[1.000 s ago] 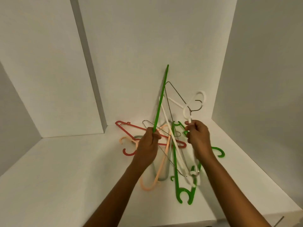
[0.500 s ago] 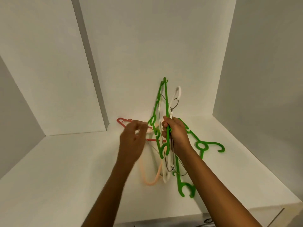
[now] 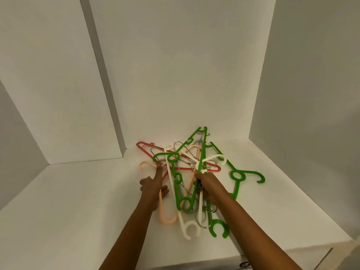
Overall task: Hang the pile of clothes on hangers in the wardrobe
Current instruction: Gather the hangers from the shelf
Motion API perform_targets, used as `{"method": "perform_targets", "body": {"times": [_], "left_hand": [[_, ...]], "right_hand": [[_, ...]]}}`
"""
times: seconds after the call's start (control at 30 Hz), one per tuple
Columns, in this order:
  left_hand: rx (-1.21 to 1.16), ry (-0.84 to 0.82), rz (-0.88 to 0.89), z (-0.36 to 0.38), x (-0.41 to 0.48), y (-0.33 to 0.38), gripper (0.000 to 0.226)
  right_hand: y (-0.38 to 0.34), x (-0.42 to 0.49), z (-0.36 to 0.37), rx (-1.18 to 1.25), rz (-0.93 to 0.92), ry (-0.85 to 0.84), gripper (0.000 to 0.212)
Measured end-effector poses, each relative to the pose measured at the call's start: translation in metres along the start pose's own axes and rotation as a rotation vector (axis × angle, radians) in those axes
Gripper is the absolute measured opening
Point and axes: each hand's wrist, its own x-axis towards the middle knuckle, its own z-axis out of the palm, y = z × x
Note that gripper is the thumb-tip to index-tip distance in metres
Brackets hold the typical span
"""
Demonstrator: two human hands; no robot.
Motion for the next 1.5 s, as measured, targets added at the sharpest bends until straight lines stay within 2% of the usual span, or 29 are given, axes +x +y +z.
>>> {"method": "perform_targets", "body": {"times": [0.07, 0.13, 0.2, 0.27, 0.37, 0.47, 0.53, 0.6, 0.7, 0.77, 0.87, 0.93, 1.0, 1.13, 1.33, 1.4, 1.5], "left_hand": [[-0.042, -0.052, -0.004, 0.005, -0.005, -0.001, 0.098], [-0.005, -0.107, -0.023, 0.013, -0.007, -0.003, 0.105], [0.053, -0.146, -0.031, 0.021, -0.010, -0.004, 0.095], [0.088, -0.152, -0.025, 0.029, -0.010, -0.007, 0.087], [0.156, -0.188, -0.024, 0.032, -0.009, -0.011, 0.083], [0.209, -0.203, -0.004, 0.033, -0.002, -0.018, 0.072], [0.204, -0.189, 0.001, 0.036, 0.003, -0.021, 0.078], [0.155, -0.182, 0.003, 0.039, 0.005, -0.021, 0.075], [0.160, -0.201, -0.007, 0.045, 0.003, -0.019, 0.040], [0.212, -0.230, 0.016, 0.051, -0.004, -0.017, 0.042], [0.270, -0.253, 0.080, 0.063, -0.012, -0.016, 0.067], [0.334, -0.251, 0.136, 0.069, -0.018, -0.017, 0.082], [0.375, -0.237, 0.186, 0.071, -0.020, -0.019, 0.094], [0.353, -0.238, 0.203, 0.070, -0.019, -0.020, 0.089], [0.230, -0.276, 0.222, 0.069, -0.018, -0.023, 0.103], [0.108, -0.281, 0.150, 0.065, -0.018, -0.022, 0.096], [-0.141, -0.252, -0.047, 0.061, -0.021, -0.014, 0.072]], "right_hand": [[0.002, 0.001, 0.001, -0.103, -0.042, 0.065, 0.010], [0.000, 0.000, 0.004, -0.382, -0.142, 0.088, 0.017], [0.000, 0.000, 0.008, -0.711, -0.205, 0.100, 0.030], [0.003, 0.002, 0.012, -0.944, -0.196, 0.181, 0.045], [0.005, 0.004, 0.010, -1.089, -0.177, 0.332, 0.060], [0.004, 0.001, 0.006, -1.144, -0.223, 0.406, 0.066], [0.003, 0.004, 0.003, -1.198, -0.207, 0.452, 0.092], [-0.002, 0.010, -0.004, -1.172, -0.109, 0.433, 0.120], [-0.013, 0.022, -0.012, -1.065, 0.053, 0.343, 0.136], [-0.017, 0.027, -0.012, -1.018, 0.026, 0.349, 0.132], [-0.019, 0.033, -0.011, -0.904, -0.044, 0.366, 0.120], [-0.021, 0.036, -0.016, -0.821, -0.027, 0.316, 0.115], [-0.023, 0.040, -0.025, -0.769, -0.018, 0.243, 0.120], [-0.030, 0.044, -0.040, -0.692, 0.011, 0.112, 0.141], [-0.023, 0.040, -0.045, -0.631, -0.047, 0.182, 0.131], [-0.020, 0.040, -0.047, -0.608, -0.084, 0.199, 0.124], [-0.022, 0.039, -0.051, -0.570, -0.139, 0.213, 0.117]]}}
